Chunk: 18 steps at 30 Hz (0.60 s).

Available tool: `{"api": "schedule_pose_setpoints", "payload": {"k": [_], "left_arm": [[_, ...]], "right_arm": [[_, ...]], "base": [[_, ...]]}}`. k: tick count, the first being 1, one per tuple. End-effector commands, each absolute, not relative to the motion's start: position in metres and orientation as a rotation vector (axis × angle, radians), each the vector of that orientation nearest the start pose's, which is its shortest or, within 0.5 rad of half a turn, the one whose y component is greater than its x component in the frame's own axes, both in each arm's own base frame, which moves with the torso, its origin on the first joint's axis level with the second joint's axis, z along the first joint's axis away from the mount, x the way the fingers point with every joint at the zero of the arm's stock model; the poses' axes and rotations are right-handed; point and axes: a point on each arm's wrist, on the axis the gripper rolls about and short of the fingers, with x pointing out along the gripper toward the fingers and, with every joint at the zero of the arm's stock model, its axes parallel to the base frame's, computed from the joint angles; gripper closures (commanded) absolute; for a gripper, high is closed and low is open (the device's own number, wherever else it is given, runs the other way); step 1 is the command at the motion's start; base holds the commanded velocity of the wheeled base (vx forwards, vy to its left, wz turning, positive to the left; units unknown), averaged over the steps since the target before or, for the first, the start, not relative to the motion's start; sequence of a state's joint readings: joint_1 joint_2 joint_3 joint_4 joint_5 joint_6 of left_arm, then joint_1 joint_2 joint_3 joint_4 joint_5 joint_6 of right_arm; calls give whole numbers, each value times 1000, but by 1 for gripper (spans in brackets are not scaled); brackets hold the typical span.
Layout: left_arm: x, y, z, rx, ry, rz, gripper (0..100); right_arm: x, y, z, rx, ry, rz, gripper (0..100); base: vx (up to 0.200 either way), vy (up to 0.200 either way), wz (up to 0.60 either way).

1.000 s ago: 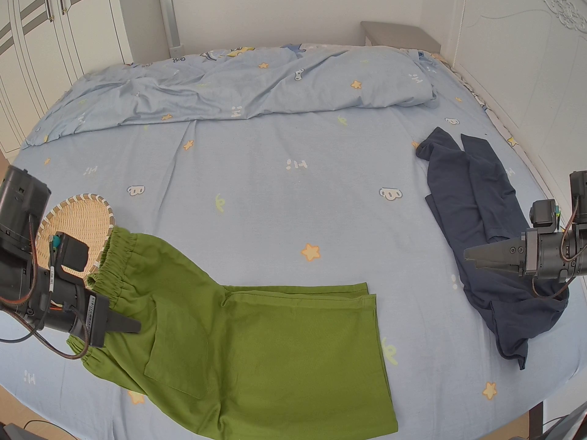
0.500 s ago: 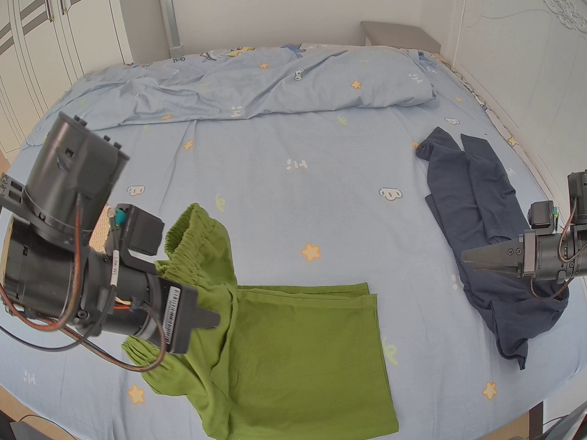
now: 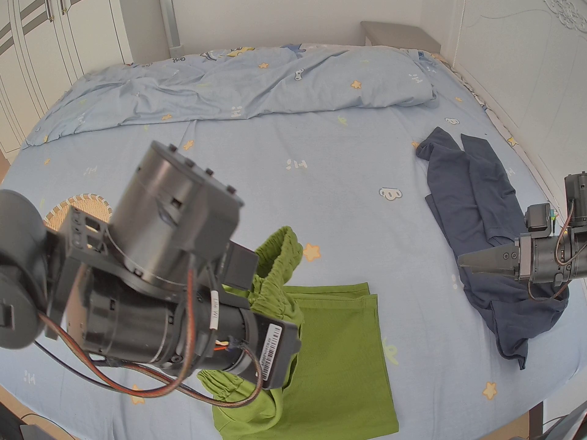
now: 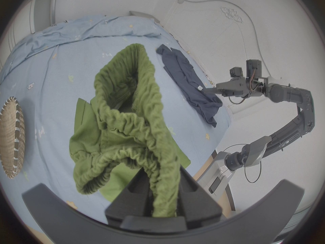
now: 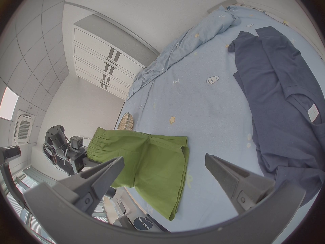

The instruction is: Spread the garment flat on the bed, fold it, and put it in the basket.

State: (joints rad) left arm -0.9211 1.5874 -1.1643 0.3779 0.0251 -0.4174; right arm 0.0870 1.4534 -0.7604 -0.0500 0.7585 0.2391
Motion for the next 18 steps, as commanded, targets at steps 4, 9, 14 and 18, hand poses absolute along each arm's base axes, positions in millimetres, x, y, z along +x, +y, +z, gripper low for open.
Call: {"api": "schedule_pose_setpoints", "payload": {"k": [4,9,14,18], "left_arm": [[168,-224,206,36,941,-657,100],[164,-229,203,50,950,-673,100],[167,-236,193,67,978,-666,100],[166,-246,189,66,970,-686,0]], "right_arm": [[223,35,185,433,726,738,0],[223,35,185,433,726,738,0],[223,36,185,432,726,740,0],[223,35,186,432,724,739,0]], "base": [[0,0,0],[0,0,0],[0,0,0],[0,0,0]]}}
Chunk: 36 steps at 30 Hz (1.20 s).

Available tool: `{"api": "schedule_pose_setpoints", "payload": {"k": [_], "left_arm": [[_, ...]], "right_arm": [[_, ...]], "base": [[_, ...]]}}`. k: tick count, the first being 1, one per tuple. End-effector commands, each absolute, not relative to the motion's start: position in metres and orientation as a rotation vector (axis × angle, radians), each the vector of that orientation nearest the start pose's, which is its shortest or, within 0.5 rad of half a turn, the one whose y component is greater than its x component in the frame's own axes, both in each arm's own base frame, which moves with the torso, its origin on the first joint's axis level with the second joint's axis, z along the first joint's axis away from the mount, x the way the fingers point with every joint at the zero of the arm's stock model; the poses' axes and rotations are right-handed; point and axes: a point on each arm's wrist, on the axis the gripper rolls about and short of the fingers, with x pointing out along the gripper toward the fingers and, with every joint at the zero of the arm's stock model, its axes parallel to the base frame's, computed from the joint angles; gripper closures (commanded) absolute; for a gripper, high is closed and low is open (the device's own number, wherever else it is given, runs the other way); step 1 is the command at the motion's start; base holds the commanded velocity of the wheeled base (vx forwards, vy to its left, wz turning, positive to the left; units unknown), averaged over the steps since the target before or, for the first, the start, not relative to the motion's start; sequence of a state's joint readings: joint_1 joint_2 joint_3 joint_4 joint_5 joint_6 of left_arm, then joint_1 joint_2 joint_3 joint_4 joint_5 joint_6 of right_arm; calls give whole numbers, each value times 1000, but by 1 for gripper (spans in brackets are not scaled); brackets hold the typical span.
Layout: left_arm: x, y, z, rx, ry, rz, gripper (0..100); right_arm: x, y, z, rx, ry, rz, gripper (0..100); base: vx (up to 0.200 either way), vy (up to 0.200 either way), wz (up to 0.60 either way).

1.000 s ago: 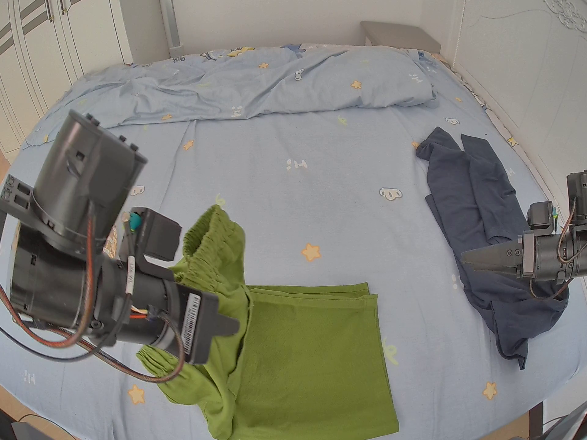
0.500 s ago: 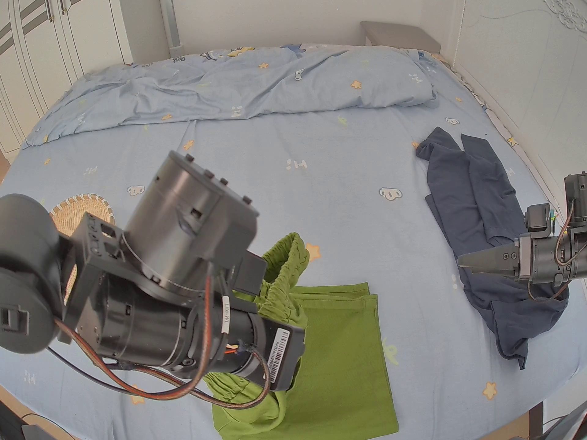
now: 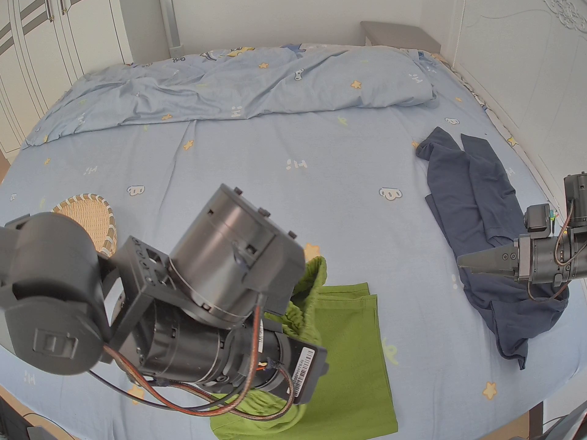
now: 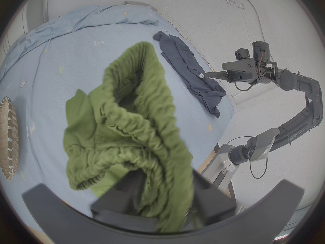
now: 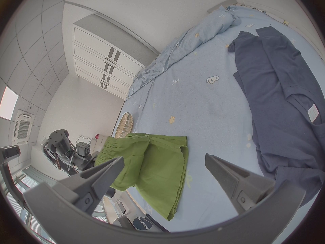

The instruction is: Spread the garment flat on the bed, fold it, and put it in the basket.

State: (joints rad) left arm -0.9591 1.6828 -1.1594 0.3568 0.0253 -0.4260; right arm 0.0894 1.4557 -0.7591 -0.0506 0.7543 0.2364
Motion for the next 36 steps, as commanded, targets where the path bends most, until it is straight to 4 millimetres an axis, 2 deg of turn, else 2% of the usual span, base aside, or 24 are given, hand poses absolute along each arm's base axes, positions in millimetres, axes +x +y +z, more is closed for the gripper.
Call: {"api": "schedule_pose_setpoints", "payload": {"k": [1,6,15,16,20,21,23,25,26,29,32,36], "left_arm": [[167,-248,187,55,965,-689,0],[160,-263,186,-63,916,-726,0],[168,-255,191,-213,860,-717,0],[189,-231,190,-292,889,-663,0],[222,-174,193,-451,947,-661,0],[224,-166,192,-473,961,-668,0],[226,-133,178,-556,1031,-693,0],[225,-109,161,-625,1082,-697,0],[225,-107,160,-629,1085,-698,0],[220,-77,126,-679,1102,-680,0],[225,-62,102,-669,1080,-645,0],[235,-56,81,-680,1096,-619,0]], "right_arm": [[223,35,186,432,724,739,0],[223,36,186,432,725,740,0],[223,35,186,431,722,739,0],[223,35,187,431,720,739,0],[221,35,189,429,710,743,0],[221,35,189,428,710,743,0],[221,35,190,428,707,743,0],[220,35,190,426,707,745,0],[220,35,190,426,707,745,0],[218,36,191,425,702,747,0],[217,40,191,419,708,763,0],[216,40,192,417,704,765,0]], "base": [[0,0,0],[0,0,0],[0,0,0],[0,0,0],[0,0,0],[0,0,0],[0,0,0],[0,0,0],[0,0,0],[0,0,0],[0,0,0],[0,0,0]]}}
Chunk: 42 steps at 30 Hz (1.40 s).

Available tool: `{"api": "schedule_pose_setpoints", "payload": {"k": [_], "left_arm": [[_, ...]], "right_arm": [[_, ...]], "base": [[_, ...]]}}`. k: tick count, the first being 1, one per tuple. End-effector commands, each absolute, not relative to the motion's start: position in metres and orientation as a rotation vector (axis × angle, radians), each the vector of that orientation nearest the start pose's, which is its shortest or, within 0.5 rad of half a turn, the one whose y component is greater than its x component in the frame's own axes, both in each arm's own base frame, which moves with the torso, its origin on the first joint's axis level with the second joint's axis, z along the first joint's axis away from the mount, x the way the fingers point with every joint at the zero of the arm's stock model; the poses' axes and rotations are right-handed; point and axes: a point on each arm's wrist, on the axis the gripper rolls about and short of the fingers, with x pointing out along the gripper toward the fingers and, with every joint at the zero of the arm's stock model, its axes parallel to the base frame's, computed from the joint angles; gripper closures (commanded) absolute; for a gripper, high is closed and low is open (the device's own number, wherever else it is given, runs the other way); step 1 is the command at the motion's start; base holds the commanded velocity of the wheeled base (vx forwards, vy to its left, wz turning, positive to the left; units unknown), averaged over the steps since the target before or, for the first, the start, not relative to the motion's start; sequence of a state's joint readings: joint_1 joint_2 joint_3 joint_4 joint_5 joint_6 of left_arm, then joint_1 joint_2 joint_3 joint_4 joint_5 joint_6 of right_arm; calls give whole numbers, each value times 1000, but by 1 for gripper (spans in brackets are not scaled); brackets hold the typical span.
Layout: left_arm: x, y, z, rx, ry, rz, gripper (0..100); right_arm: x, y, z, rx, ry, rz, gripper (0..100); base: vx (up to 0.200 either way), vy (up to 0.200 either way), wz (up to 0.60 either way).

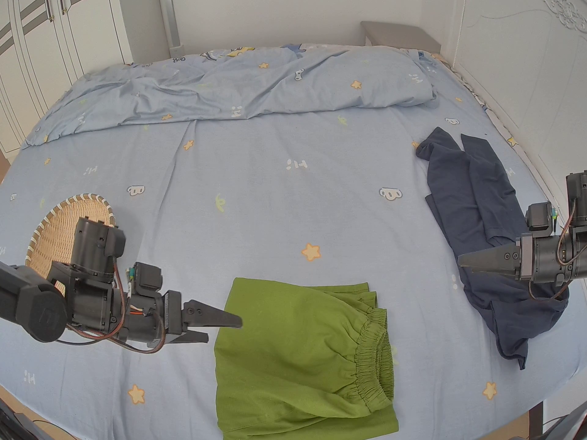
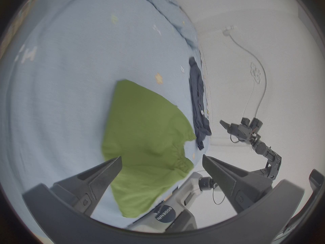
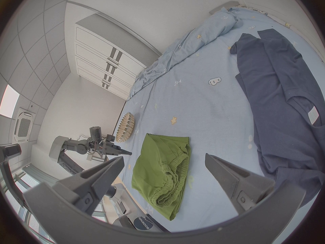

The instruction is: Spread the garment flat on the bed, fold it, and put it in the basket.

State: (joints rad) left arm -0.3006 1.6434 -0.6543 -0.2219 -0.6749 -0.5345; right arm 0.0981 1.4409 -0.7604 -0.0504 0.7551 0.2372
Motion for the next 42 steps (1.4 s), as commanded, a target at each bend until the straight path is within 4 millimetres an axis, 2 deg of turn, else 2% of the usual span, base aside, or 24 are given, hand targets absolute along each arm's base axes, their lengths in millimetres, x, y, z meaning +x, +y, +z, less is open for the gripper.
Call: {"api": "schedule_pose_setpoints", "payload": {"k": [1,6,11,17,22,27,34,35,42], "left_arm": [[238,-58,73,-681,1124,-614,0],[251,-66,50,-681,1176,-614,0],[250,-87,38,-646,1217,-670,0],[252,-96,40,-653,1217,-689,0],[256,-117,33,-632,1173,-764,0],[252,-131,33,-719,1146,-781,0],[248,-130,32,-738,1112,-791,0],[248,-130,31,-736,1110,-793,100],[248,-128,37,-740,1103,-782,100]], "right_arm": [[215,40,193,416,701,766,0],[212,39,195,412,688,769,0],[211,41,194,410,693,774,0],[211,41,194,410,691,774,0],[211,42,194,409,694,778,0],[211,44,194,404,696,779,0],[211,43,194,400,693,766,0],[211,43,195,400,692,767,0],[211,43,194,400,697,769,0]], "base": [[0,0,0],[0,0,0],[0,0,0],[0,0,0],[0,0,0],[0,0,0],[0,0,0],[0,0,0],[0,0,0]]}}
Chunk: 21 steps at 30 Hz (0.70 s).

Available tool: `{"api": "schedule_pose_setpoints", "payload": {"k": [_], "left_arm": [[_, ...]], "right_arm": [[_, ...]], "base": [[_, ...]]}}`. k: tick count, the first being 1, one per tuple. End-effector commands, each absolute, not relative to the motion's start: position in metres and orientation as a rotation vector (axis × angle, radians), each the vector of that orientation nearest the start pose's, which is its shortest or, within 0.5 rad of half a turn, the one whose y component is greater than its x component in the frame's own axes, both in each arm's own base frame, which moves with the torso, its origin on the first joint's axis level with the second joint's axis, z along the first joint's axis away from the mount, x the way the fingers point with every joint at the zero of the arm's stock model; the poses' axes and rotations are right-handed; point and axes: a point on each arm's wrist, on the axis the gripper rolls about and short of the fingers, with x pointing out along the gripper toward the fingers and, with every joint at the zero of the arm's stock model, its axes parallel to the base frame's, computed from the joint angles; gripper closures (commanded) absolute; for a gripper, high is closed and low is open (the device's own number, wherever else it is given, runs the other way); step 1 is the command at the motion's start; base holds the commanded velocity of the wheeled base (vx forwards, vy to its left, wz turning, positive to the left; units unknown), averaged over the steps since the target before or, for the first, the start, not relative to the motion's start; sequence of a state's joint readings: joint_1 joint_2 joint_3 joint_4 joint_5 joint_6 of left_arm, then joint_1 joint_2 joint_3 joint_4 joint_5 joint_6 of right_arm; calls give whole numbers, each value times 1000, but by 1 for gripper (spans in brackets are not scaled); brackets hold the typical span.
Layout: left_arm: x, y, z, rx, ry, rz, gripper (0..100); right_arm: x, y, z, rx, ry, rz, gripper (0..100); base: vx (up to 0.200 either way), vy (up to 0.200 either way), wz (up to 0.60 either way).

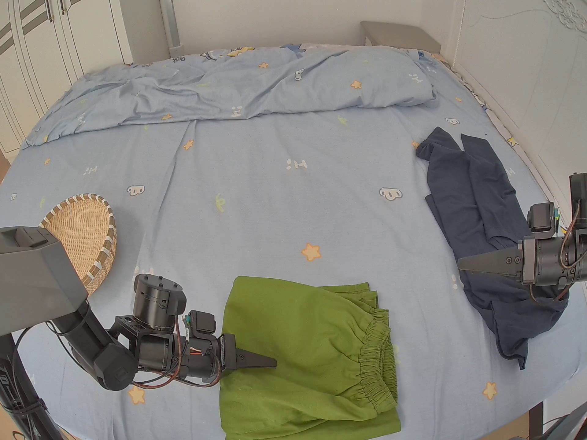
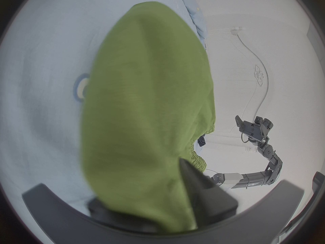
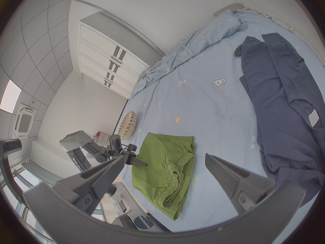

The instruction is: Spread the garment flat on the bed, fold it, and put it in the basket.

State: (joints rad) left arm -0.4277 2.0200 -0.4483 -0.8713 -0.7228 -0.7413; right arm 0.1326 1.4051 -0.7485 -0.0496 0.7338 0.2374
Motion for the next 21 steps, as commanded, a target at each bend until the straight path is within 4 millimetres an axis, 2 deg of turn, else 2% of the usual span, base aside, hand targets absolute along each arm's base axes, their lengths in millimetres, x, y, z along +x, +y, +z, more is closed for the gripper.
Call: {"api": "schedule_pose_setpoints", "payload": {"k": [1,6,8,12,16,21], "left_arm": [[247,-127,42,-742,1093,-782,100],[248,-113,81,-764,1068,-740,100],[252,-109,100,-768,1119,-693,100],[257,-102,125,-715,1187,-658,100],[263,-87,137,-658,1179,-643,100],[262,-81,148,-648,1149,-642,100]], "right_arm": [[211,44,195,400,696,769,0],[211,44,194,402,699,768,0],[212,44,193,403,704,767,0],[212,44,192,404,707,768,0],[212,44,192,404,707,768,0],[212,44,192,403,708,769,0]], "base": [[0,0,0],[0,0,0],[0,0,0],[0,0,0],[0,0,0],[0,0,0]]}}
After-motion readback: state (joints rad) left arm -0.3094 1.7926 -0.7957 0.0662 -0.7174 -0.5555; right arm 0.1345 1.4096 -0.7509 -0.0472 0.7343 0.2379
